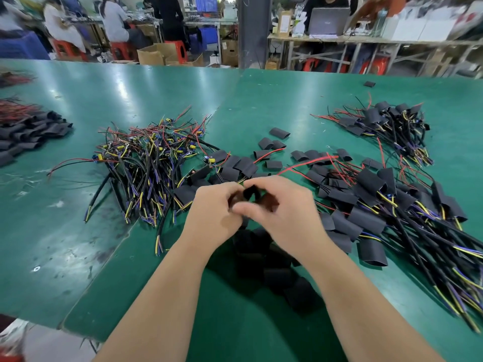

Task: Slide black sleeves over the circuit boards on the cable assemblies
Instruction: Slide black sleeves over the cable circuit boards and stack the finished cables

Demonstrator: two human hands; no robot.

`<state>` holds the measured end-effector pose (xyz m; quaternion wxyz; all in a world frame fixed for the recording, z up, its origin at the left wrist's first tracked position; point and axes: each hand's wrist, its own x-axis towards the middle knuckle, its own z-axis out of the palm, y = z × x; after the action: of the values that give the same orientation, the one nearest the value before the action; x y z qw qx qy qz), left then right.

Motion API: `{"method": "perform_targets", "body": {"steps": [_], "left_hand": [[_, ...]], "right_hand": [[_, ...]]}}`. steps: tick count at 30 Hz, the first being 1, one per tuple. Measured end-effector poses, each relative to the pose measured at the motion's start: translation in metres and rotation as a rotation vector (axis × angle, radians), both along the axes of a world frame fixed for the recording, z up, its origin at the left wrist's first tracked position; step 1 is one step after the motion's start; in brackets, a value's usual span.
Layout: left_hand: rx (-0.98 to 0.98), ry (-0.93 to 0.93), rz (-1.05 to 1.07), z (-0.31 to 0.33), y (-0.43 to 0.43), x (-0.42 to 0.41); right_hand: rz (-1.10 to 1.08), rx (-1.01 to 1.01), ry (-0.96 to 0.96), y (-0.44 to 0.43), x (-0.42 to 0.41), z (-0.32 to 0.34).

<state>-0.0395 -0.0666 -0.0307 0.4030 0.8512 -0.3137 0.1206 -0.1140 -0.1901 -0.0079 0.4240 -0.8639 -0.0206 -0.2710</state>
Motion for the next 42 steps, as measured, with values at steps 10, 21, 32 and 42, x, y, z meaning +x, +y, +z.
{"method": "perform_targets", "body": {"steps": [10, 21, 32, 42], "left_hand": [[-0.147, -0.053, 0.002, 0.000, 0.006, 0.006], [-0.161, -0.064, -0.037, 0.001, 0.005, 0.002], [-0.086, -0.096, -0.080, 0.000, 0.003, 0.001], [-0.105, -0.121, -0.087, 0.001, 0.004, 0.000]], "right_hand": [[-0.238, 1.450, -0.398, -0.081, -0.024, 0.021], [-0.088, 1.709, -0.343, -0.073, -0.017, 0.020], [-0.077, 1.622, -0.383, -0.076, -0.021, 0.021], [-0.194, 1.705, -0.428, -0.075, -0.022, 0.023]]}}
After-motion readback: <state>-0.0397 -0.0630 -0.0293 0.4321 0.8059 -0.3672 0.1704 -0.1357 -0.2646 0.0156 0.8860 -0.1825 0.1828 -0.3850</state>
